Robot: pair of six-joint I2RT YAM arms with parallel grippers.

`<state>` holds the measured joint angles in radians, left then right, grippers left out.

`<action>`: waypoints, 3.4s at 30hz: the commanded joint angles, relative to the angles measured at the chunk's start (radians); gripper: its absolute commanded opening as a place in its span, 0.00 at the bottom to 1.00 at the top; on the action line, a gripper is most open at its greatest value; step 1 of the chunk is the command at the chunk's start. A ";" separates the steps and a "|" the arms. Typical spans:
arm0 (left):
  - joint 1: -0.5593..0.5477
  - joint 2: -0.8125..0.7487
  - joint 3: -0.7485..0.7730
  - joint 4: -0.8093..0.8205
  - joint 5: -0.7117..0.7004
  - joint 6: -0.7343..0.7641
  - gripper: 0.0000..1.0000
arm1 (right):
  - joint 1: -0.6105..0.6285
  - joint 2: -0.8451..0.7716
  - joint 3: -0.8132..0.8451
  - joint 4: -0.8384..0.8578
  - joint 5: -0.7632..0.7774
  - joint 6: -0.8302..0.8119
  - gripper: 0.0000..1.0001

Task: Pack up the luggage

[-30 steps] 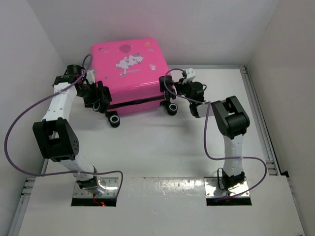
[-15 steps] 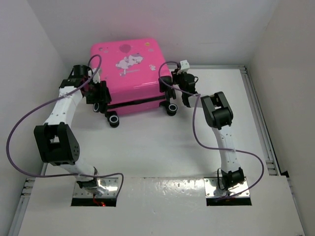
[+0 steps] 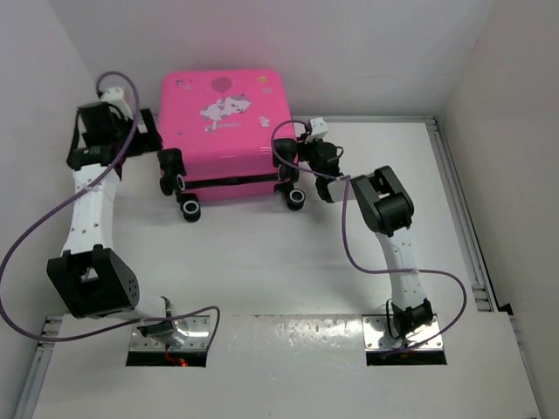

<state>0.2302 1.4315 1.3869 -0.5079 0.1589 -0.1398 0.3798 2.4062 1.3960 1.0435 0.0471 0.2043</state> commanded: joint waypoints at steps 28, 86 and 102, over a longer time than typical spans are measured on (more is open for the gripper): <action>0.015 -0.040 0.058 -0.106 0.194 0.160 1.00 | 0.308 -0.585 -0.520 0.012 -0.130 0.220 0.42; 0.167 -0.241 -0.173 0.032 0.083 0.068 1.00 | 0.495 -0.154 0.231 -0.712 0.246 -0.371 0.31; 0.190 -0.318 -0.212 -0.027 0.392 0.218 1.00 | 0.369 -0.305 0.048 -0.732 0.036 -0.226 0.00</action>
<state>0.4099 1.1744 1.1877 -0.5156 0.3996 0.0109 0.8383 2.1742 1.4918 0.3168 0.0975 -0.0811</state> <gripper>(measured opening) 0.995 0.036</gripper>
